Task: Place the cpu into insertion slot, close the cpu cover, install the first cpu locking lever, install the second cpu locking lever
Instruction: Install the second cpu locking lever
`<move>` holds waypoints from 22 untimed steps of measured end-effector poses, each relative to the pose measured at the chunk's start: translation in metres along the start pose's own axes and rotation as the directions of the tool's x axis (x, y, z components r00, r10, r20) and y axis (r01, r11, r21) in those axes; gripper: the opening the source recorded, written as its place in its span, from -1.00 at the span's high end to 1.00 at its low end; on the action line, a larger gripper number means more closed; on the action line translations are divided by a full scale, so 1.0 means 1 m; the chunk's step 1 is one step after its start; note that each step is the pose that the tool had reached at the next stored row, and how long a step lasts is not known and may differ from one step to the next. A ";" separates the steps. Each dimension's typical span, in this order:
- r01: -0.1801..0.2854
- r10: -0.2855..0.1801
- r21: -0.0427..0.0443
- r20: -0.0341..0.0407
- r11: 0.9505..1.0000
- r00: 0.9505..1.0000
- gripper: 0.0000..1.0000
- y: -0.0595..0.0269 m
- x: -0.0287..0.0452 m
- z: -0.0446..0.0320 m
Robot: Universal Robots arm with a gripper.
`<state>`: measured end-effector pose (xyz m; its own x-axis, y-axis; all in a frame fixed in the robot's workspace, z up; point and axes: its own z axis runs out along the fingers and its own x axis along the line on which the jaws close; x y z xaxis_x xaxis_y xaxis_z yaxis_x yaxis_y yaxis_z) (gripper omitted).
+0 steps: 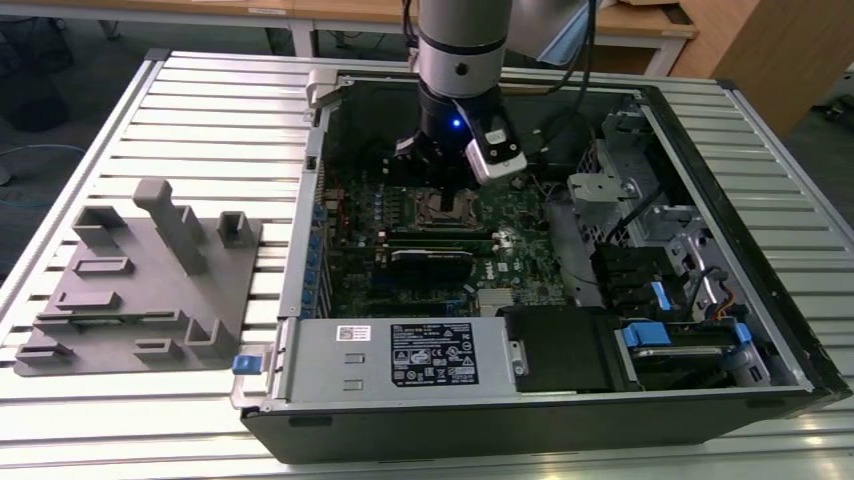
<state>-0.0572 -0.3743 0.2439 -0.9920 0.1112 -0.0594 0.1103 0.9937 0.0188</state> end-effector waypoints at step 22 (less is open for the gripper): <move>0.000 0.000 0.001 0.000 1.000 1.000 0.80 -0.0030 0.0138 0.0068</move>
<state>-0.0708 -0.3757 0.2362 -0.9920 0.1110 -0.0597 0.1101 0.9938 0.0179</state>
